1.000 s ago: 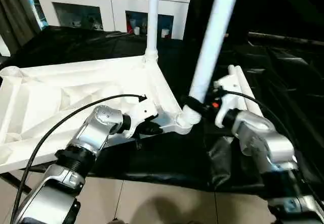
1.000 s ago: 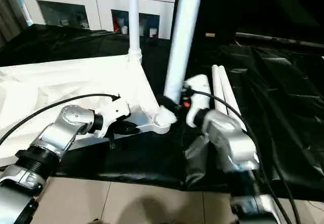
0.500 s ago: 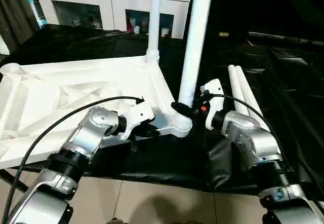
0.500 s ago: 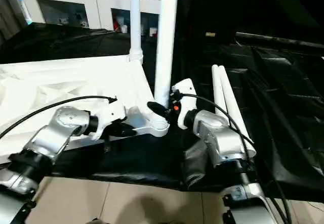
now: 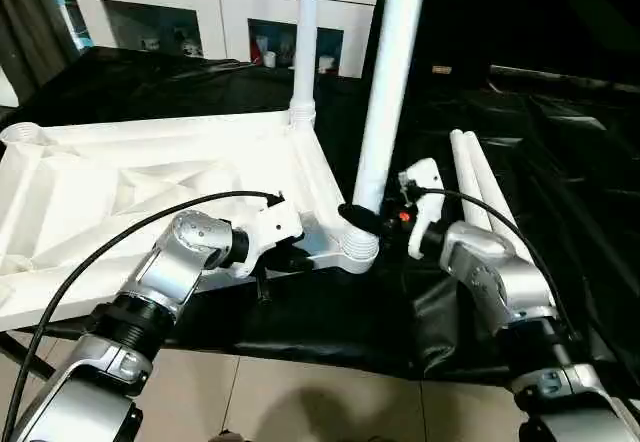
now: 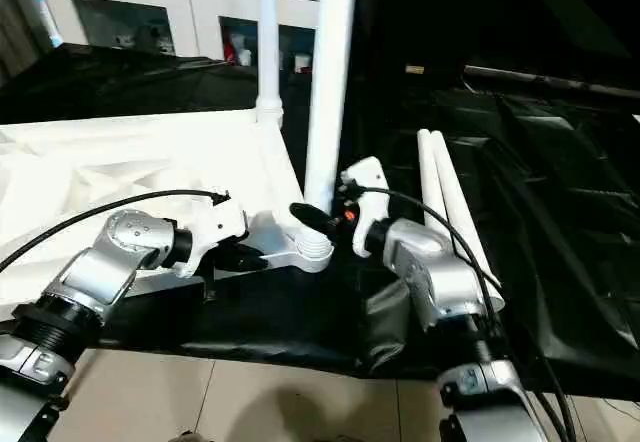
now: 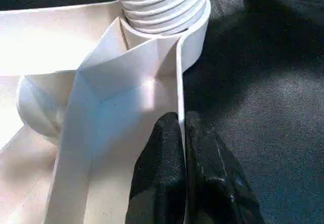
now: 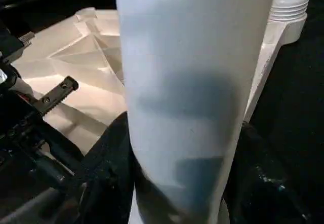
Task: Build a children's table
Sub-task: Insert table leg to table base
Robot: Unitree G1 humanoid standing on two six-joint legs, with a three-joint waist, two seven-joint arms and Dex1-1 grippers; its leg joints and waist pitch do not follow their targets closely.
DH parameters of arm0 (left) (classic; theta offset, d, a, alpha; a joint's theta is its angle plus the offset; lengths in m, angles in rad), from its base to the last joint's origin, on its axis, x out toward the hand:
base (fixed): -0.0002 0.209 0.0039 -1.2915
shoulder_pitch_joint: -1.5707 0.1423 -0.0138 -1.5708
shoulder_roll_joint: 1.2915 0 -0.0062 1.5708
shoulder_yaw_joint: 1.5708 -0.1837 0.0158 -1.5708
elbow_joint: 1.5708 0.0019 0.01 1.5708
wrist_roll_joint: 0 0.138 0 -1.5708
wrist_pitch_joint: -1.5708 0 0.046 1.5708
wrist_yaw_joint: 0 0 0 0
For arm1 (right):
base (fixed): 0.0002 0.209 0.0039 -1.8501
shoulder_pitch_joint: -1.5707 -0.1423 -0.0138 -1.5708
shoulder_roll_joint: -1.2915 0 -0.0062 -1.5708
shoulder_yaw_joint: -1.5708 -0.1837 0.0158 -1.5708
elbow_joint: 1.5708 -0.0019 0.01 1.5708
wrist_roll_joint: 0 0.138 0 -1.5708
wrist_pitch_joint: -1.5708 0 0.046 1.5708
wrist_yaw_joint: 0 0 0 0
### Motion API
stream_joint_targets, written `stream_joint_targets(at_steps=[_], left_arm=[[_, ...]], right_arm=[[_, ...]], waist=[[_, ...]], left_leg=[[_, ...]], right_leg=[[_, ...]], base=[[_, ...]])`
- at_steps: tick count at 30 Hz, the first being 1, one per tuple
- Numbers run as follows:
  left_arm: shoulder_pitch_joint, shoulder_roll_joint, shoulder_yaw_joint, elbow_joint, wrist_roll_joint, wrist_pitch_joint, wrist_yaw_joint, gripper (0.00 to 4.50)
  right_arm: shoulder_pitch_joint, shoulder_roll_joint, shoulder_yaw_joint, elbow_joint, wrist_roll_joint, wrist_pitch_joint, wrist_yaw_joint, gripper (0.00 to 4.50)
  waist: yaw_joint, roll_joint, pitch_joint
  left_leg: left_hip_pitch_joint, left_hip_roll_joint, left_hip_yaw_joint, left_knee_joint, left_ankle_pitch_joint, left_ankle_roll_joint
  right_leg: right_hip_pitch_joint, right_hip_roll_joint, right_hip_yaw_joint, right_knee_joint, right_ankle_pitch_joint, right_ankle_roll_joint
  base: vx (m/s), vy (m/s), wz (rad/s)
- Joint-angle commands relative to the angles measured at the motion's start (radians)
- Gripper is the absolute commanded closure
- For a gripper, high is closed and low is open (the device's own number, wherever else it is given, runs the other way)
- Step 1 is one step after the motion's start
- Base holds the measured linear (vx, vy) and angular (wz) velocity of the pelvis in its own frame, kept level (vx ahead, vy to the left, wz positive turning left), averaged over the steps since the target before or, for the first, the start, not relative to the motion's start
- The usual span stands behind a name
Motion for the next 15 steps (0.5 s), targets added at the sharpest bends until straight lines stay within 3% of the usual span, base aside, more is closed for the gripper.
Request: stream_joint_targets(at_steps=[1, 2, 3, 4, 7, 9, 12, 15], left_arm=[[0.006, 0.001, 0.002, -0.031, -0.014, 0.0, 0.005, 4.5], [0.002, 0.002, 0.009, -0.029, -0.015, 0.001, 0.012, 4.5], [0.0, 0.002, 0.01, -0.027, -0.015, 0.002, 0.014, 4.5], [0.0, 0.002, 0.01, -0.027, -0.015, 0.002, 0.014, 4.5], [-0.01, 0.007, 0.017, -0.014, -0.009, -0.007, 0.021, 4.5], [-0.011, 0.007, 0.017, -0.013, -0.009, -0.008, 0.021, 4.5], [-0.018, 0.01, 0.02, -0.004, -0.005, -0.014, 0.03, 4.5], [-0.027, 0.013, 0.022, 0.008, -0.003, -0.018, 0.036, 4.5]], right_arm=[[0.051, 0.003, -0.007, 0.057, -0.009, 0.003, -0.011, 2.61], [0.066, 0.016, -0.025, 0.07, -0.005, -0.023, -0.029, 2.61], [0.07, 0.021, -0.031, 0.075, -0.003, -0.031, -0.034, 2.61], [0.07, 0.021, -0.031, 0.075, -0.003, -0.031, -0.034, 2.61], [0.092, 0.049, -0.065, 0.106, 0.004, -0.092, -0.062, 2.61], [0.093, 0.05, -0.067, 0.108, 0.004, -0.096, -0.063, 2.61], [0.122, 0.07, -0.088, 0.122, 0.012, -0.154, -0.081, 2.61], [0.157, 0.086, -0.092, 0.118, 0.012, -0.199, -0.083, 2.61]], waist=[[0.005, 0.012, -0.063], [0.004, 0.01, -0.064], [0.005, 0.018, -0.064], [0.004, 0.016, -0.063], [0.005, 0.031, -0.062], [0.003, 0.026, -0.062], [0.005, 0.038, -0.06], [0.004, 0.036, -0.06]], left_leg=[[0.012, 0.062, -0.033, -0.075, -0.249, -0.005], [0.012, 0.062, -0.033, -0.075, -0.25, -0.006], [0.012, 0.062, -0.033, -0.076, -0.257, -0.01], [0.011, 0.062, -0.034, -0.076, -0.265, -0.01], [0.015, 0.061, -0.038, -0.079, -0.309, -0.022], [0.015, 0.061, -0.038, -0.079, -0.319, -0.023], [0.017, 0.062, -0.042, -0.082, -0.336, -0.027], [0.016, 0.061, -0.042, -0.083, -0.358, -0.027]], right_leg=[[0.045, -0.092, 0.065, -0.089, -0.371, -0.153], [0.045, -0.091, 0.065, -0.09, -0.368, -0.154], [0.043, -0.092, 0.066, -0.091, -0.355, -0.158], [0.044, -0.091, 0.065, -0.09, -0.359, -0.159], [0.044, -0.092, 0.063, -0.094, -0.386, -0.162], [0.044, -0.091, 0.062, -0.097, -0.398, -0.16], [0.043, -0.091, 0.062, -0.097, -0.4, -0.161], [0.043, -0.091, 0.061, -0.099, -0.41, -0.158]], base=[[0.0, 0.0, 0.0], [0.0, 0.0, 0.0], [0.0, 0.0, 0.0], [0.0, 0.0, 0.0], [0.0, 0.0, 0.0], [0.0, 0.0, 0.0], [0.0, 0.0, 0.0], [0.0, 0.0, 0.0]])
